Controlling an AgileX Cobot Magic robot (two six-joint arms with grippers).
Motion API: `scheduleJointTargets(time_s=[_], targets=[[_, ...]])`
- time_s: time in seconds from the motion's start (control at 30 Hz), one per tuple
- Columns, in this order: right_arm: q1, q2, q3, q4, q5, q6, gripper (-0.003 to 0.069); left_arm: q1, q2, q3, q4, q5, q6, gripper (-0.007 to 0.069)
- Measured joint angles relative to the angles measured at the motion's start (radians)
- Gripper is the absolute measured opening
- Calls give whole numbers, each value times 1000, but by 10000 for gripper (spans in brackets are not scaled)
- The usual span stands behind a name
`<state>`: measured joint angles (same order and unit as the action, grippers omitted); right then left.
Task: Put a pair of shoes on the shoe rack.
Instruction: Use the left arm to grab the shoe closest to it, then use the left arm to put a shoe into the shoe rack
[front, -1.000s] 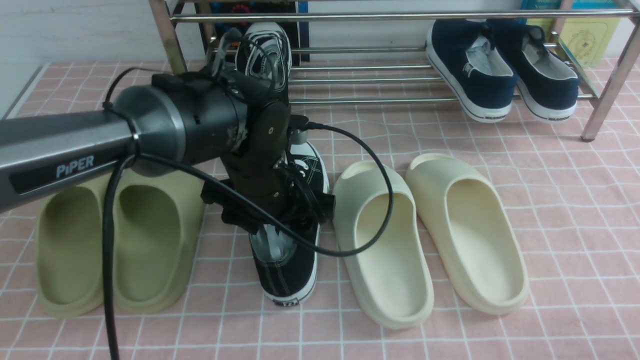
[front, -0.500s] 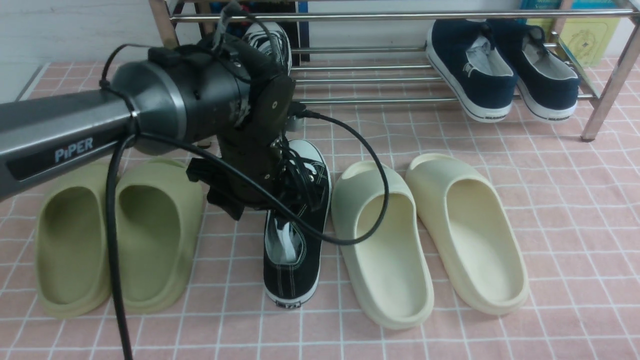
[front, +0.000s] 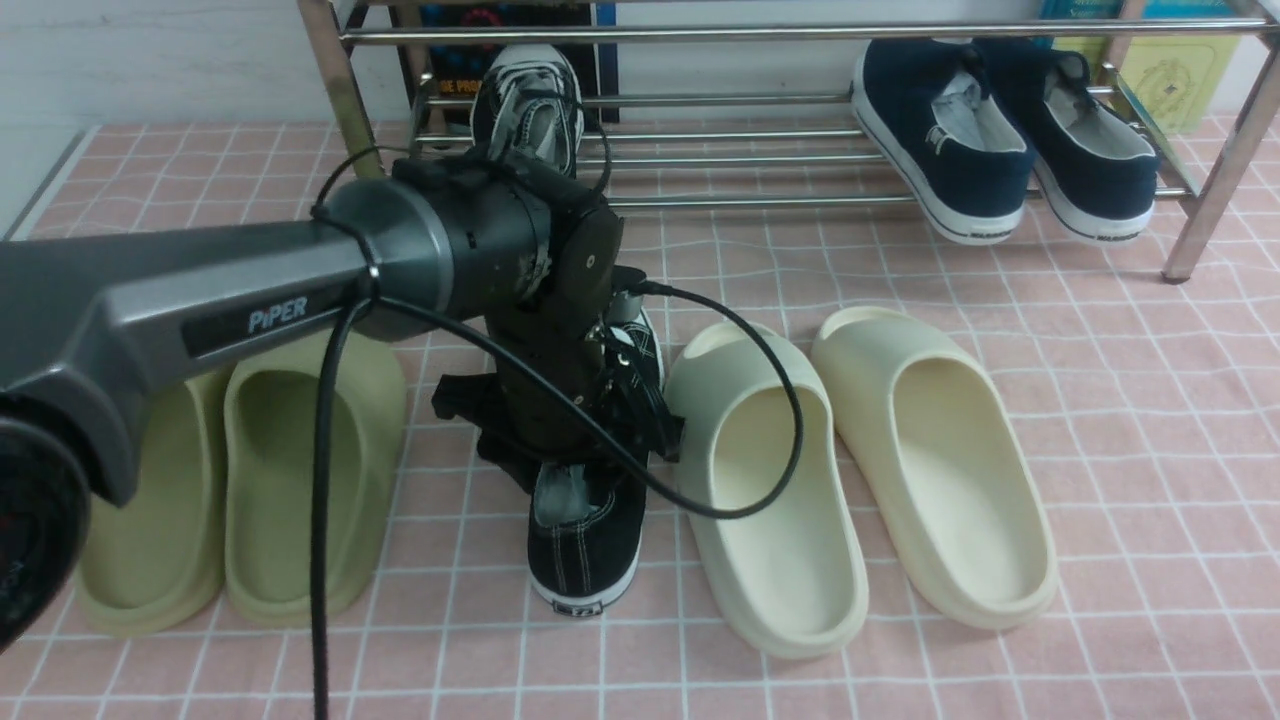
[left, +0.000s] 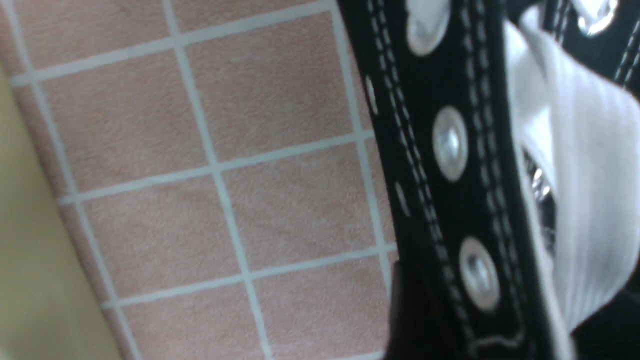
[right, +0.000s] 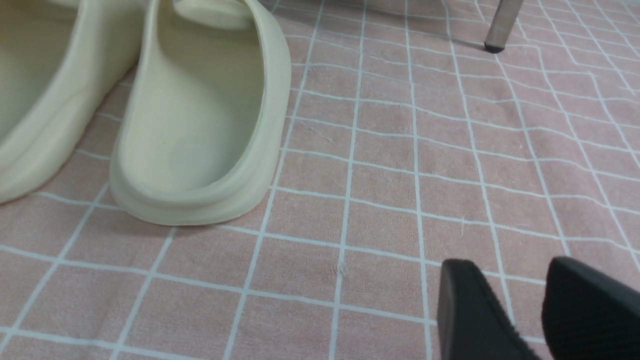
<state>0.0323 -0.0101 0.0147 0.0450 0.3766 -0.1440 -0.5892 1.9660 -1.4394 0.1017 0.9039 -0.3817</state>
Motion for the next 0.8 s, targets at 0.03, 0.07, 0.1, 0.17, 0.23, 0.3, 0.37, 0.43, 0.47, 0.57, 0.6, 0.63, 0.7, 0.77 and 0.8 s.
scheduleJointTargets(time_s=[0.03,0.07,0.1,0.17,0.23,0.3,0.37,0.43,0.47,0.57,0.6,0.63,0.7,0.77,0.8], targets=[[0,0,0,0,0,0,238,1,2,0,6,-2,-4,279],[0,0,0,0,0,0,238,2,5,0,10,-5,-12,234],[0,0,0,0,0,0,238,2,7,0,12,-6,-14,211],[0,0,0,0,1,0,238,3,9,0,24,-15,-49,76],[0,0,0,0,1,0,238,3,9,0,24,-21,-59,48],[0,0,0,0,1,0,238,3,2,-6,23,-19,-68,36],[0,0,0,0,1,0,238,3,-14,-16,6,-13,-71,33],[0,0,0,0,1,0,238,2,-42,-38,-14,1,-74,33],[0,0,0,0,1,0,238,2,-58,-49,-20,8,-74,32],[0,0,0,0,1,0,238,2,-128,-99,-20,48,-71,32],[0,0,0,0,1,0,238,2,-149,-117,-20,56,-65,32],[0,0,0,0,1,0,238,2,-165,-135,-20,64,-59,32],[0,0,0,0,1,0,238,2,-191,-160,-23,73,-52,32],[0,0,0,0,1,0,238,1,-208,-183,-25,67,-52,32],[0,0,0,0,1,0,238,1,-209,-185,-25,65,-52,32]])
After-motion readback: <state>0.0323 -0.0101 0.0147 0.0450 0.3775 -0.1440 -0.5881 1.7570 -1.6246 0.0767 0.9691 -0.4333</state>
